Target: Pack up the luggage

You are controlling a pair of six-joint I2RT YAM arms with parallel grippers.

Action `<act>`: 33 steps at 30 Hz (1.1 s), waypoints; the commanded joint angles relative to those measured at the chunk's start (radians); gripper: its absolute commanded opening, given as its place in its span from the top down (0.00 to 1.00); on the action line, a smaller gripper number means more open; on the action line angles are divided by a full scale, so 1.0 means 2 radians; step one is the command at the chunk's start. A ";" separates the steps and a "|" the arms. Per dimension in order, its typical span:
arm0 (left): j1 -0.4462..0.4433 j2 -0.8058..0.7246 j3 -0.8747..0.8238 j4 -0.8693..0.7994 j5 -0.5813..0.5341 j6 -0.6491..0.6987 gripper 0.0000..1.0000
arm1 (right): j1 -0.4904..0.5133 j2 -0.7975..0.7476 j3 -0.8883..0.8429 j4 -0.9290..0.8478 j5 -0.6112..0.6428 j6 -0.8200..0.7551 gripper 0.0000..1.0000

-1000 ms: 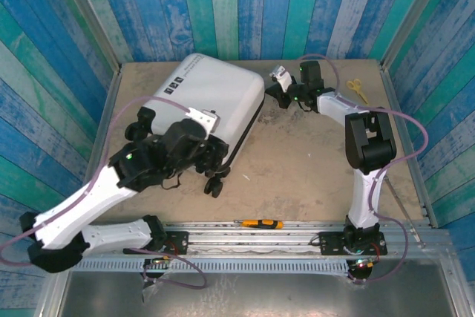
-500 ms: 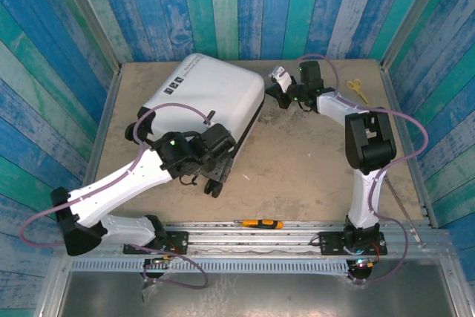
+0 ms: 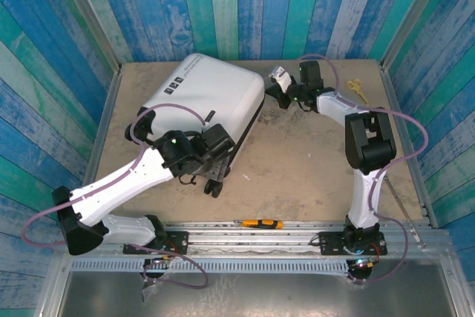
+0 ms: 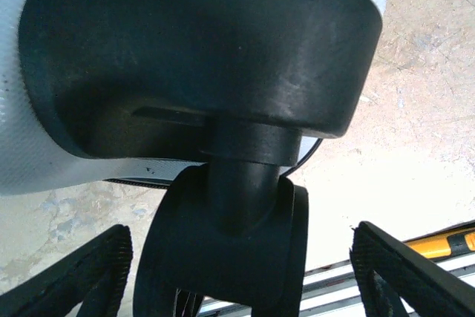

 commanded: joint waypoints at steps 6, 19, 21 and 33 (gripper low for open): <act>0.058 0.005 -0.017 0.030 0.013 0.023 0.48 | 0.004 -0.007 0.011 -0.017 -0.007 -0.008 1.00; 0.040 -0.009 -0.085 0.152 0.060 0.170 0.73 | 0.002 0.010 0.020 -0.009 -0.021 -0.034 1.00; 0.037 -0.038 -0.101 0.188 0.094 0.226 0.75 | 0.001 0.018 0.030 -0.011 -0.027 -0.033 1.00; 0.031 -0.109 -0.190 0.281 0.174 0.461 1.00 | -0.008 0.041 0.060 -0.011 -0.067 -0.034 1.00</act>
